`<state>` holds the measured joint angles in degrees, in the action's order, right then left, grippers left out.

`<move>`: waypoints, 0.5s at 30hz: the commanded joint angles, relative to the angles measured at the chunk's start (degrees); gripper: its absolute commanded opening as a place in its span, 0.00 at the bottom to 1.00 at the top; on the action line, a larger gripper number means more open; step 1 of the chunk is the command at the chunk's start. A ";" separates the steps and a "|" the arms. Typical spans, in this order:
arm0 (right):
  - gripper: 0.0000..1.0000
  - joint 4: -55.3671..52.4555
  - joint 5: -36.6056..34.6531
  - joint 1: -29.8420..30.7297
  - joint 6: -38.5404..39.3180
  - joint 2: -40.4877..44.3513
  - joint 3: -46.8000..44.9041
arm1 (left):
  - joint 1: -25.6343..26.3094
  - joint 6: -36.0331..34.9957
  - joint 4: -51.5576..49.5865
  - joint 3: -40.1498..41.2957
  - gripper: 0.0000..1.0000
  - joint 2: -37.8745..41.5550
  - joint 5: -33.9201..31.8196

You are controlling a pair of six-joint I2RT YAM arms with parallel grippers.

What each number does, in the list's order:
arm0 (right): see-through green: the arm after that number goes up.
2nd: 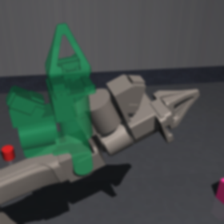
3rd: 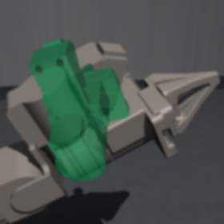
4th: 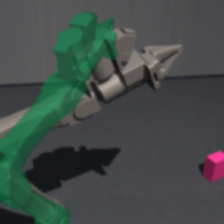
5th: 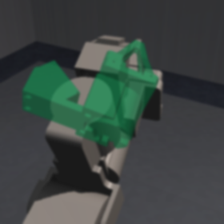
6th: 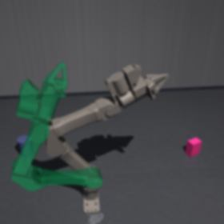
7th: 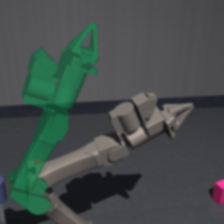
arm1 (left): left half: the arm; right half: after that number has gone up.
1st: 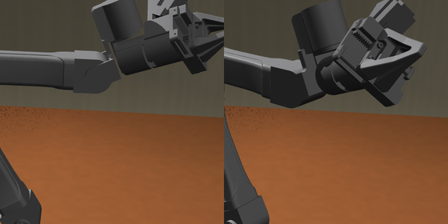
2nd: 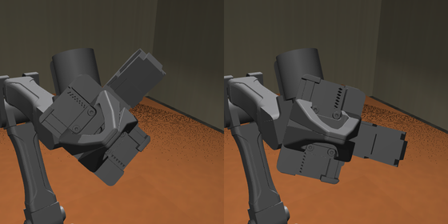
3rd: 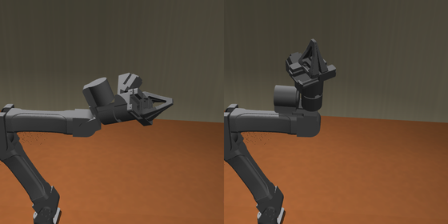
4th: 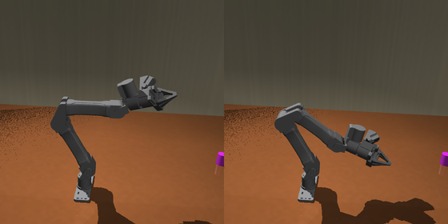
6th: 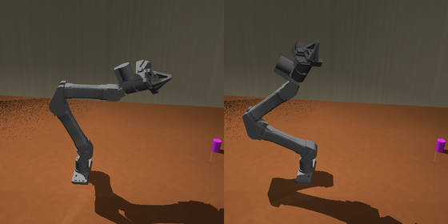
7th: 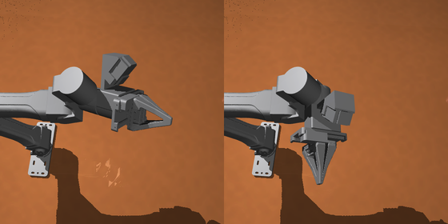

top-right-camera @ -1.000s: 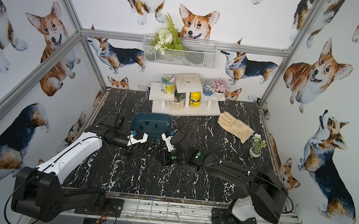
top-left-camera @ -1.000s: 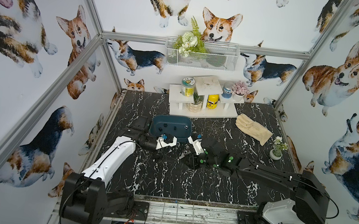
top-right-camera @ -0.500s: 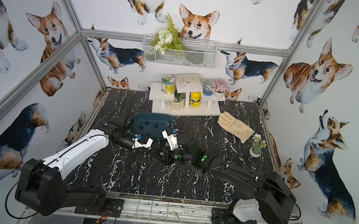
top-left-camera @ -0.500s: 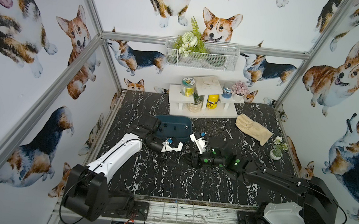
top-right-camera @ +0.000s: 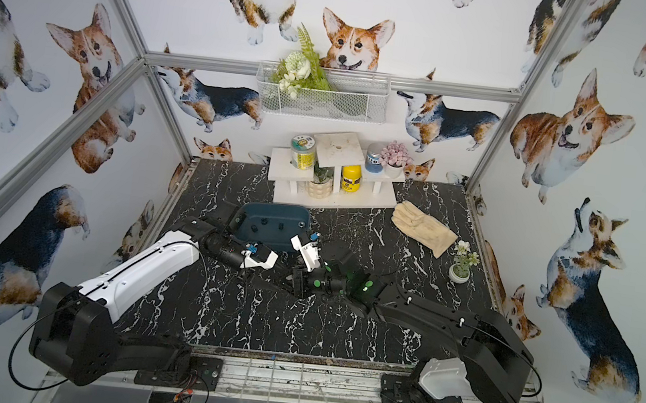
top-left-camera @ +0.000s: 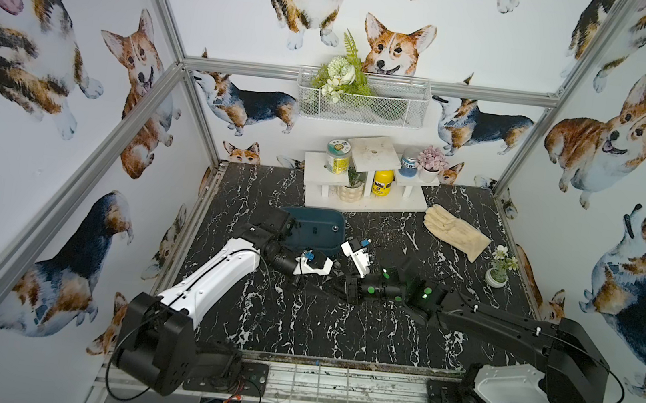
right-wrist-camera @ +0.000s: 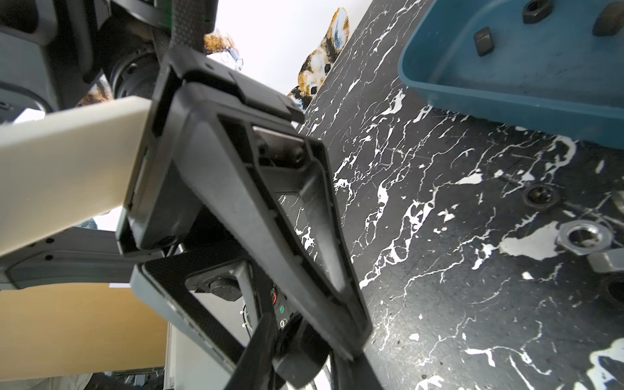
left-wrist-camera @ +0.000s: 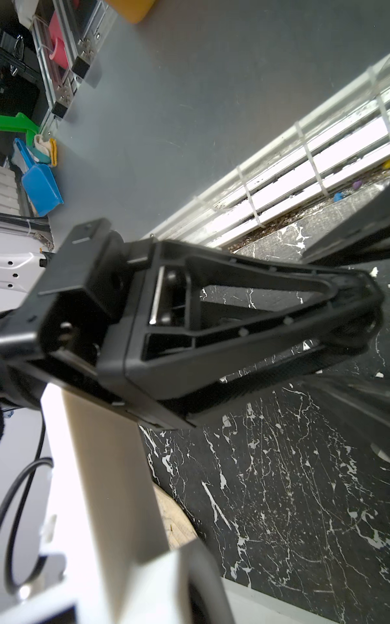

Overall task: Put the nuts on the desktop into the storage box
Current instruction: Pick up the nut from the center of the board.

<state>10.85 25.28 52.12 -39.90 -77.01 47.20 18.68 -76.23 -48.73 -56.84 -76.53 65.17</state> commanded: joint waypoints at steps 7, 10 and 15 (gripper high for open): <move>0.09 4.70 0.72 -0.40 -0.43 0.52 -0.59 | -0.04 -3.52 -3.37 -0.84 0.41 -0.32 0.93; 0.08 6.03 1.07 -0.53 -1.24 0.79 -1.37 | 0.04 -5.73 -3.52 -0.26 0.41 -0.70 0.47; 0.08 7.14 2.26 -0.63 -1.78 0.88 -1.64 | 0.15 -7.53 -3.58 0.11 0.35 -1.16 0.03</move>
<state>11.88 26.02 51.37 -42.98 -76.53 45.56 18.72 -82.91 -49.34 -57.04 -77.34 64.42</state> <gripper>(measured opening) 0.275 0.361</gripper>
